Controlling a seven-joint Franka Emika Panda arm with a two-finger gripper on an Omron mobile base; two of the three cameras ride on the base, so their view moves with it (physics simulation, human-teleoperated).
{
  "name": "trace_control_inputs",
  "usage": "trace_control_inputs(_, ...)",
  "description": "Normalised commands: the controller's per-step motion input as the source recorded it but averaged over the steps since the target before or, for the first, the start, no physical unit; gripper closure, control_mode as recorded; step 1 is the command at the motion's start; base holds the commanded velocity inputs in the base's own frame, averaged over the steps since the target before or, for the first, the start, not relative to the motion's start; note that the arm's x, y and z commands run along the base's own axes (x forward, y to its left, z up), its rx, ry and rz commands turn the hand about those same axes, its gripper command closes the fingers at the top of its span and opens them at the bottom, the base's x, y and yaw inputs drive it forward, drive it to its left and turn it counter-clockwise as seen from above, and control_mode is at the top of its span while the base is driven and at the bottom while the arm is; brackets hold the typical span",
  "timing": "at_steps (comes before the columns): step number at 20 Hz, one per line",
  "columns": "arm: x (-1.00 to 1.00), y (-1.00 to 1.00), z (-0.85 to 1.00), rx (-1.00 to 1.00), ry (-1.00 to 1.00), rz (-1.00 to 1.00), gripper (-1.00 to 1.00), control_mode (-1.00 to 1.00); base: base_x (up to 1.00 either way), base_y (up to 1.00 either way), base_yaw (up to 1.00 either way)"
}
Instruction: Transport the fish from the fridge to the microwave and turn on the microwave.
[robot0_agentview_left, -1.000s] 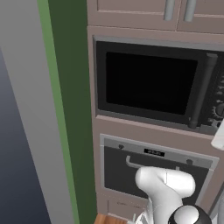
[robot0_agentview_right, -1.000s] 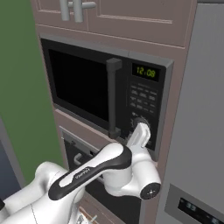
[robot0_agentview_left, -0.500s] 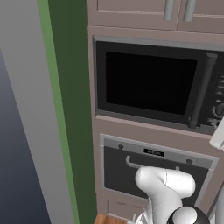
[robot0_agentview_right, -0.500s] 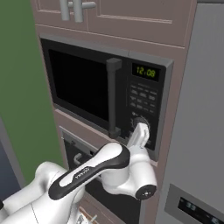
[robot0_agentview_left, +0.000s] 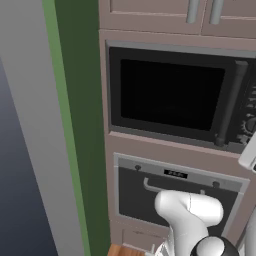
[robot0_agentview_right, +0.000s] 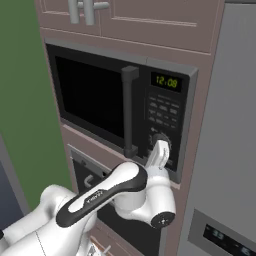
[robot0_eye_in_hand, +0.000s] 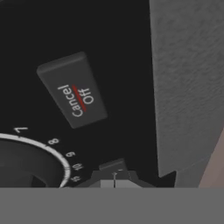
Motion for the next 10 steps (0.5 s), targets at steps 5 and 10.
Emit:
trace_control_inputs(5,0.84,0.0,-0.41,0.0,0.01,0.0,1.0,-1.0,0.0,0.0,0.0)
trace_control_inputs(10,1.0,0.03,-0.58,-0.02,0.0,-0.04,1.0,-1.0,0.0,0.0,0.0)
